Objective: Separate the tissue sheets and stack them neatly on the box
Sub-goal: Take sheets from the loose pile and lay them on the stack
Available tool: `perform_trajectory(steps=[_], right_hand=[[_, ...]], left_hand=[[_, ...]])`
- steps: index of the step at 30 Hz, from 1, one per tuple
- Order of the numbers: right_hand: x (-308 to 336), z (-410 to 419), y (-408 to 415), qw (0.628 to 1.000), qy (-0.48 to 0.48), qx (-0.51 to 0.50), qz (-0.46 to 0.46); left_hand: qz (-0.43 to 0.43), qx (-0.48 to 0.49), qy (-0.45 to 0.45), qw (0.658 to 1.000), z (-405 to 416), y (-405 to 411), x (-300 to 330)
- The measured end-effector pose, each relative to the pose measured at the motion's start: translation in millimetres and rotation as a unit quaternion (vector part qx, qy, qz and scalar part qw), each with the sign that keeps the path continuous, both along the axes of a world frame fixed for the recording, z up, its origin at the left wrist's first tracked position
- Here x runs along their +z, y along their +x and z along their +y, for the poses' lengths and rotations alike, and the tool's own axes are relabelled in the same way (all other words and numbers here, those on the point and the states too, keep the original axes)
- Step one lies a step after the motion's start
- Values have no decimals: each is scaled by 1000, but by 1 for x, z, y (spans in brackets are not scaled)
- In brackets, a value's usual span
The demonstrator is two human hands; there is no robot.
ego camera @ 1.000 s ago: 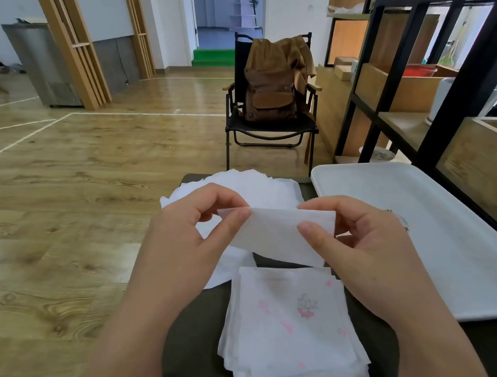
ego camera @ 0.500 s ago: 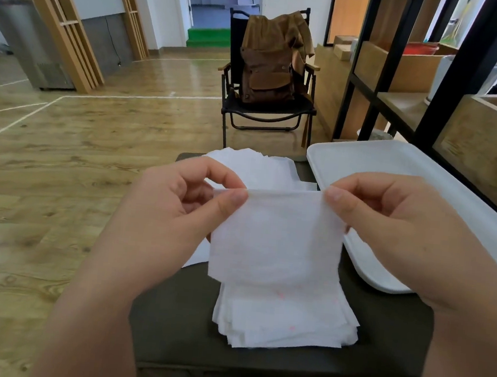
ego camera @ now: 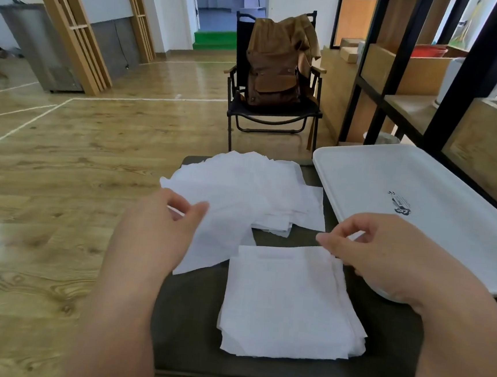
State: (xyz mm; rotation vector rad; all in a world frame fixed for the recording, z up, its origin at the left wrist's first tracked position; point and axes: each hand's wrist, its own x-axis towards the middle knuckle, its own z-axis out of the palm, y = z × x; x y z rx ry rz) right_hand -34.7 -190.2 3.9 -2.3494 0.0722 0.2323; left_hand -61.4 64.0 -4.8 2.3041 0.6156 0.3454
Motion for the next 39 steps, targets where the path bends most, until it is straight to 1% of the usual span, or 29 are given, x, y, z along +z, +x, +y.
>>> perform_trajectory(steps=[1,2,4,6,8,9,10,14,19,22,24,26,28,29,32,35,37,39], right_hand=[[1,1,1,1000,8,-19,-23],[2,1,2,998,17,-31,-43],[3,3,2,997,33,-34,-60],[3,6,1,997,44,-20,-59],[2,8,0,997,49,-10,-61],[3,9,-1,997,52,-8,-62],[3,10,-1,997,54,-6,-62],[4,13,-2,997,49,3,-61],[5,13,-2,997,45,7,-62],[4,13,-1,997,43,12,-65],[4,13,-1,997,45,15,-67],[3,13,-1,997,46,15,-67],[4,13,-2,997,44,16,-69],[4,13,-2,996,45,17,-71],[6,15,-2,994,59,21,-89],[5,19,-3,990,71,38,-120],[4,25,-4,985,92,57,-133],[3,33,-5,979,110,84,-147]], left_hand=[[-24,39,17,999,5,2,-5],[-29,58,25,998,10,4,-11],[-2,60,13,998,15,9,-22],[17,38,-37,998,16,14,-29],[-6,25,-104,994,16,16,-31],[-22,29,-122,992,16,17,-31],[-33,36,-124,991,17,16,-32],[-44,70,-59,995,21,14,-31],[-35,77,-44,995,20,16,-33],[-32,77,-74,994,20,18,-33],[-34,67,-91,993,20,16,-34],[-48,57,-81,994,19,14,-32],[-73,52,-81,993,18,11,-27],[-95,43,-99,990,17,10,-23],[-169,-20,-184,968,10,6,-11],[-223,-87,-219,946,-2,-1,6],[-241,-136,-249,928,-10,-7,16],[-247,-159,-283,913,-16,-11,23]])
